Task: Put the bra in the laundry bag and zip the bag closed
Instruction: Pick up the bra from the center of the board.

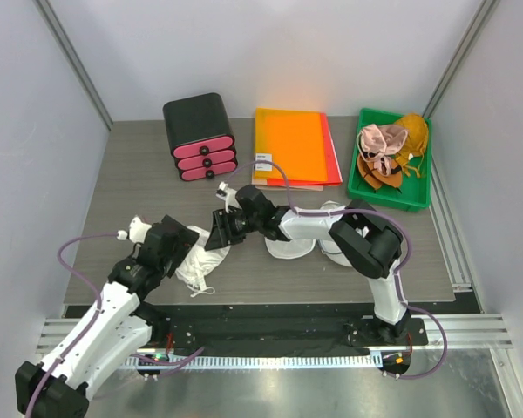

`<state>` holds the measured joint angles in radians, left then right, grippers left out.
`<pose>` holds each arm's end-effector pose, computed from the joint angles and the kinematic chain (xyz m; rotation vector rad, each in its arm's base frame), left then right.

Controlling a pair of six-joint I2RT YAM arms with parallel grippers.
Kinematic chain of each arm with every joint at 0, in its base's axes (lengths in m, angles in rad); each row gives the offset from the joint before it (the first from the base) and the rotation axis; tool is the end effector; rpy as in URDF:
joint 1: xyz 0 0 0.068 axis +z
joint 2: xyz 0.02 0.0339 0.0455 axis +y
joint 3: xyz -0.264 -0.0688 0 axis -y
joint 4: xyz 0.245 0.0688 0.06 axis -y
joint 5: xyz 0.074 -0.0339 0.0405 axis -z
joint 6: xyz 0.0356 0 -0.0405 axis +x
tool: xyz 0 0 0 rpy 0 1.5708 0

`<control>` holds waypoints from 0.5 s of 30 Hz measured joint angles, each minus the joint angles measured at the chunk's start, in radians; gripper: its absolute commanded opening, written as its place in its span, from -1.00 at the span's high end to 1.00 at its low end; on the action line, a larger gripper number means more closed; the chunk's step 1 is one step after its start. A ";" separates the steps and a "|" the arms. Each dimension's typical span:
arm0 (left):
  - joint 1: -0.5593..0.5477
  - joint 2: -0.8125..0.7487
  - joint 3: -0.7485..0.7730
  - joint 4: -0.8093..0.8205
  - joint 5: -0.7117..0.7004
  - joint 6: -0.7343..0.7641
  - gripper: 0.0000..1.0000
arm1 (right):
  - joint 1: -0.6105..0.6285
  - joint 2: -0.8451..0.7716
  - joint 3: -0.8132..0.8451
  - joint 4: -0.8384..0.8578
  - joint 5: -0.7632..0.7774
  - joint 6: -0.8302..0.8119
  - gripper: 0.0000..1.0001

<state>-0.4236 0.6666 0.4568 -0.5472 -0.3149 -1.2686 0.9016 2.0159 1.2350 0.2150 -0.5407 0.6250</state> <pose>0.1349 -0.0487 0.2103 -1.1010 2.0601 -0.5067 0.2574 0.3550 0.1659 -0.6914 2.3219 1.3894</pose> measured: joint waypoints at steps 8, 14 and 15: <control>0.000 0.095 0.148 -0.227 -0.108 -0.071 -0.99 | 0.003 0.029 0.056 -0.043 -0.006 -0.042 -0.04; 0.000 0.104 0.157 -0.328 -0.175 -0.158 -0.99 | 0.002 0.029 0.063 -0.081 -0.004 -0.071 -0.03; 0.000 0.105 0.151 -0.329 -0.183 -0.167 -0.99 | 0.002 0.029 0.063 -0.082 -0.004 -0.074 -0.03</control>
<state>-0.4240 0.7715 0.6083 -0.8761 -0.4976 -1.4353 0.9039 2.0449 1.2980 0.1326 -0.5449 0.5514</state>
